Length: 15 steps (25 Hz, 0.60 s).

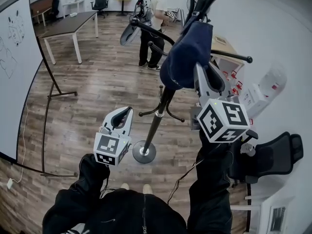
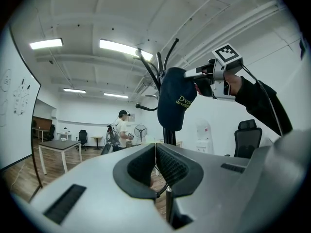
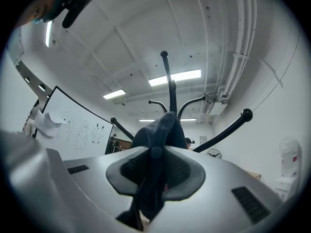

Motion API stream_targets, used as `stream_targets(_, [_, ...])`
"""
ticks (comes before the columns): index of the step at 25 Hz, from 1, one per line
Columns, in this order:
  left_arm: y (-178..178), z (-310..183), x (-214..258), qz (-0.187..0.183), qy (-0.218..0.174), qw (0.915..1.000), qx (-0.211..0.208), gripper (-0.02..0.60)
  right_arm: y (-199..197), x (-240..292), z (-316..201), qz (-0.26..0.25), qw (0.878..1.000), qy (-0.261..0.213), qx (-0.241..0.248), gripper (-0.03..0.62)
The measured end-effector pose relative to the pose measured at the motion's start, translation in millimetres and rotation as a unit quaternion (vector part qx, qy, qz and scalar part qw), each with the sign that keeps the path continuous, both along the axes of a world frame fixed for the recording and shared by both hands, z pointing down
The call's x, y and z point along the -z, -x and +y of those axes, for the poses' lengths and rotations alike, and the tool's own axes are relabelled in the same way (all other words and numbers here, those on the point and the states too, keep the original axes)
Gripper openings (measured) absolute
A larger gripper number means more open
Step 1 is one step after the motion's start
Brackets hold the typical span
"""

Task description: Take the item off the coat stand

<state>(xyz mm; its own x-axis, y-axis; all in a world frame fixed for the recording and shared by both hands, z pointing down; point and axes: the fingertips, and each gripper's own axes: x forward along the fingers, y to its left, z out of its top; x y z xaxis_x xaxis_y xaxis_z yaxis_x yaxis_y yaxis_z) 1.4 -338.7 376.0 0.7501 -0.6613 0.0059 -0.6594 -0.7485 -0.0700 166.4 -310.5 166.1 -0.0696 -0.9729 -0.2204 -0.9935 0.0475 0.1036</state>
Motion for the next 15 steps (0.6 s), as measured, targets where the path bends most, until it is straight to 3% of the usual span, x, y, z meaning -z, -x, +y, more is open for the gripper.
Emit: stream_targets(15, [12, -5, 15, 0.008, -0.006, 0.9999, 0.006, 0.023, 4, 97, 33, 0.029, 0.997, -0.065, -0.010, 0.087])
